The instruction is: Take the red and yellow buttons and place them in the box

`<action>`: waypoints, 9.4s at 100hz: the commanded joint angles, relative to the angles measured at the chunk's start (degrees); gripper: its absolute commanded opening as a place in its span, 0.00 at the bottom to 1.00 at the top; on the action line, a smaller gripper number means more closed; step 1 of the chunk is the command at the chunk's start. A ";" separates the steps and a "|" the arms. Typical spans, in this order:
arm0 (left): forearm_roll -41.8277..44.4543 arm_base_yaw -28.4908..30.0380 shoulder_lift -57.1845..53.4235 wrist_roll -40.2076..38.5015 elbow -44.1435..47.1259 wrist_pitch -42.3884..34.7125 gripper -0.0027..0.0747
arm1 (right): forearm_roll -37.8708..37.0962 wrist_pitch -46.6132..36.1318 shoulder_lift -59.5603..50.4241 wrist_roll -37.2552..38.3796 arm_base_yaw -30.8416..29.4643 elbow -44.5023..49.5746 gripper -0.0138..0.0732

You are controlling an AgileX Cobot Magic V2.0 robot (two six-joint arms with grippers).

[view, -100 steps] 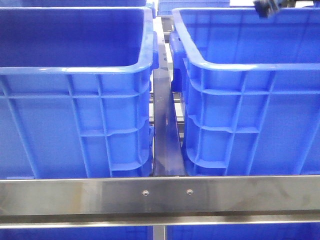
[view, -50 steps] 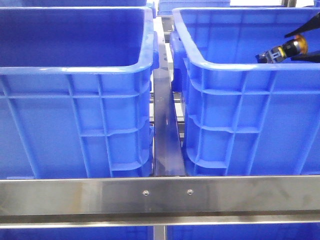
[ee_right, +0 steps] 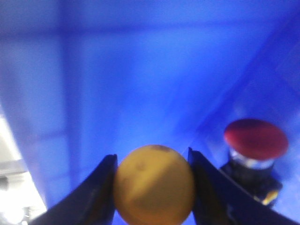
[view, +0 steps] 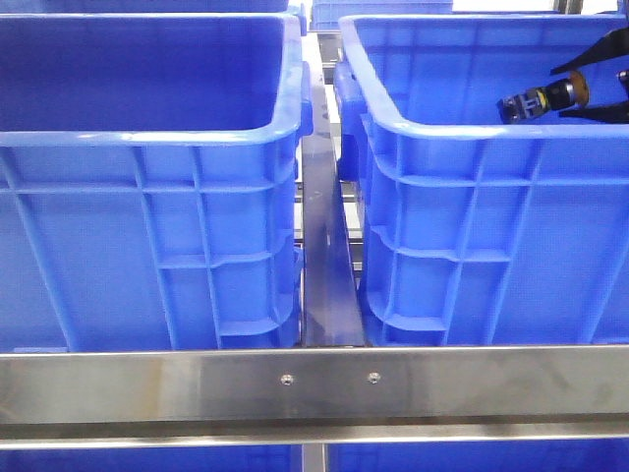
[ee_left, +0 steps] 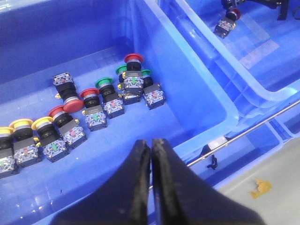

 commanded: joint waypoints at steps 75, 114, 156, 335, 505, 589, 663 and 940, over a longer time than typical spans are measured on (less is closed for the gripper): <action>1.50 -0.29 0.28 -0.50 -1.39 -3.24 0.01 | 3.75 4.13 -1.58 0.67 -0.20 -2.61 0.82; 1.50 -0.29 0.28 -0.50 -1.39 -3.24 0.01 | -3.39 4.98 -6.88 -3.06 -0.36 -1.42 0.81; 1.50 -0.29 0.28 -0.50 -1.39 -3.24 0.01 | -11.39 -9.12 -30.43 -15.33 1.00 11.95 0.81; 1.50 -0.29 0.28 -0.50 -1.39 -3.24 0.01 | -28.97 -25.08 -94.93 -31.77 8.57 42.79 0.08; 1.45 -0.29 0.28 -0.50 -1.39 -3.24 0.01 | -104.96 -39.28 -113.94 41.63 17.85 62.26 0.08; 1.45 -0.29 0.28 -0.50 -1.39 -3.24 0.01 | -104.85 -49.67 -113.94 43.12 19.17 71.82 0.08; 1.60 -0.29 0.28 -0.50 -1.39 -3.10 0.01 | -104.85 -49.67 -113.94 43.12 19.17 71.82 0.08; -20.91 48.86 -46.52 34.62 61.39 -64.61 0.01 | -104.85 -49.67 -113.94 43.12 19.17 71.82 0.08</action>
